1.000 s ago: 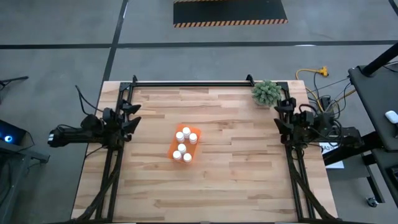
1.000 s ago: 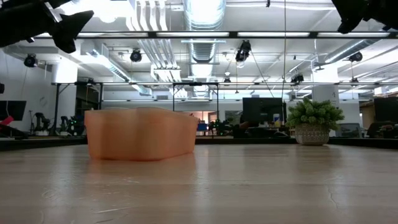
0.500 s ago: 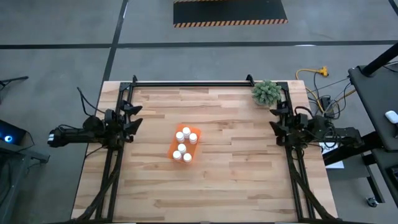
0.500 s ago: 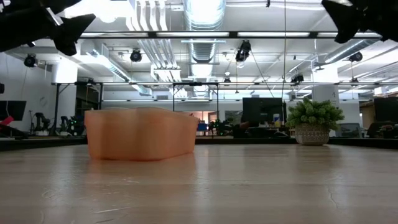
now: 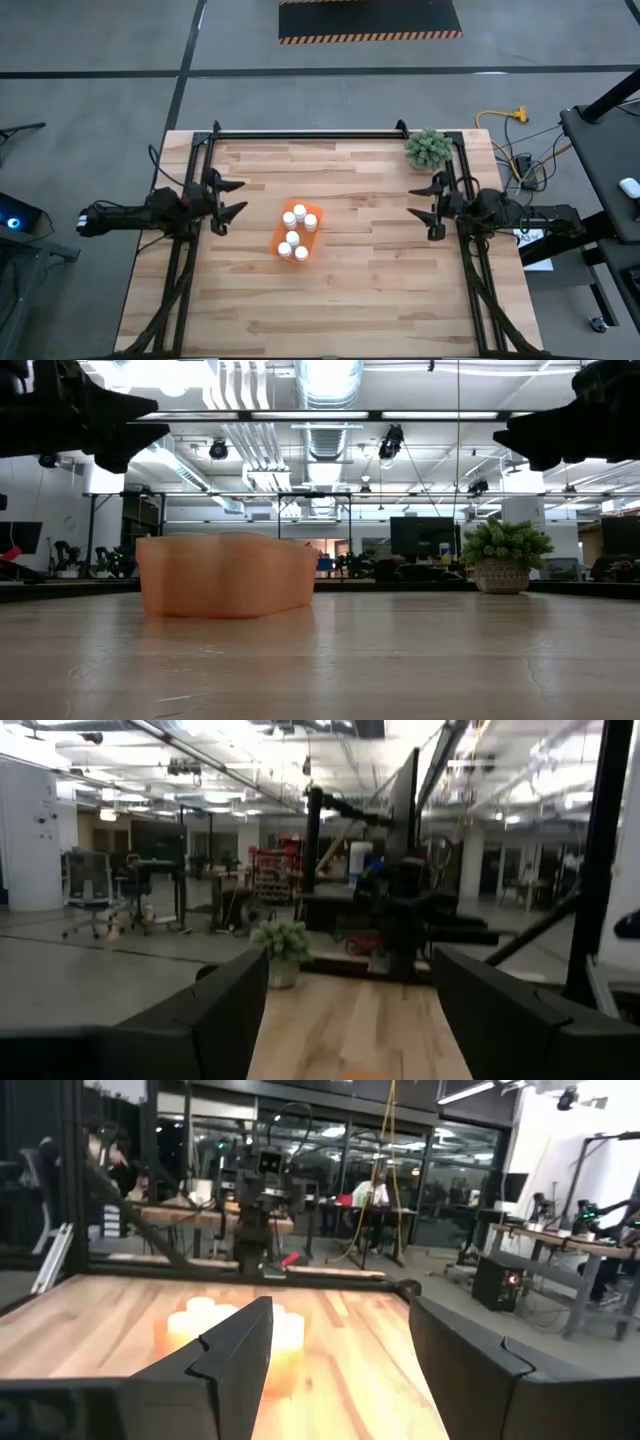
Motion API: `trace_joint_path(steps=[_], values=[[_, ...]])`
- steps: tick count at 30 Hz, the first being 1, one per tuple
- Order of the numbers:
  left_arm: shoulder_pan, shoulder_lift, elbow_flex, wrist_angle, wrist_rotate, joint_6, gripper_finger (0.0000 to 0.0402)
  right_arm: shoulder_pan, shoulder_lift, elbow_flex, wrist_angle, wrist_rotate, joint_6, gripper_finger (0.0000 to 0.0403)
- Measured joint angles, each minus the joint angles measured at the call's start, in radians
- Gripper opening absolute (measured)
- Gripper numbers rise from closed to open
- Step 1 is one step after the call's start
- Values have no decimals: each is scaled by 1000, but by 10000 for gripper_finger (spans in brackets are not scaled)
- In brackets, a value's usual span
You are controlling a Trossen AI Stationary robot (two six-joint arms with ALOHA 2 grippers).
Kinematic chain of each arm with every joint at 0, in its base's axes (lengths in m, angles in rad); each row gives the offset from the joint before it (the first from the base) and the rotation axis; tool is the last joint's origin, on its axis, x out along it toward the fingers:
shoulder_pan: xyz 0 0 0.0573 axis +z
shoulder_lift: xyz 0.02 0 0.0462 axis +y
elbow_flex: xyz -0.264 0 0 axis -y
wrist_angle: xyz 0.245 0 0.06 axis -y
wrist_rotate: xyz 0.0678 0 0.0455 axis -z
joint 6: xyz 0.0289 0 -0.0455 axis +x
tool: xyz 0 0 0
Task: Pick and place pill bottles into a basket
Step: Return to Home Position
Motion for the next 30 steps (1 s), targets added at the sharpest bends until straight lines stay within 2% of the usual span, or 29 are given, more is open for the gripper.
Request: trace_joint_path(steps=[8,15,24,30], values=[[0,-1,17,-95,0,39,265,0,0,0,-87,-10,-9,226],[0,0,17,-164,0,44,265,0,9,2,-109,-69,-53,226],[0,-1,16,-79,9,95,265,0,14,2,-108,-69,-55,226],[0,-1,-7,-120,61,86,265,0,14,2,-108,-70,-56,226]])
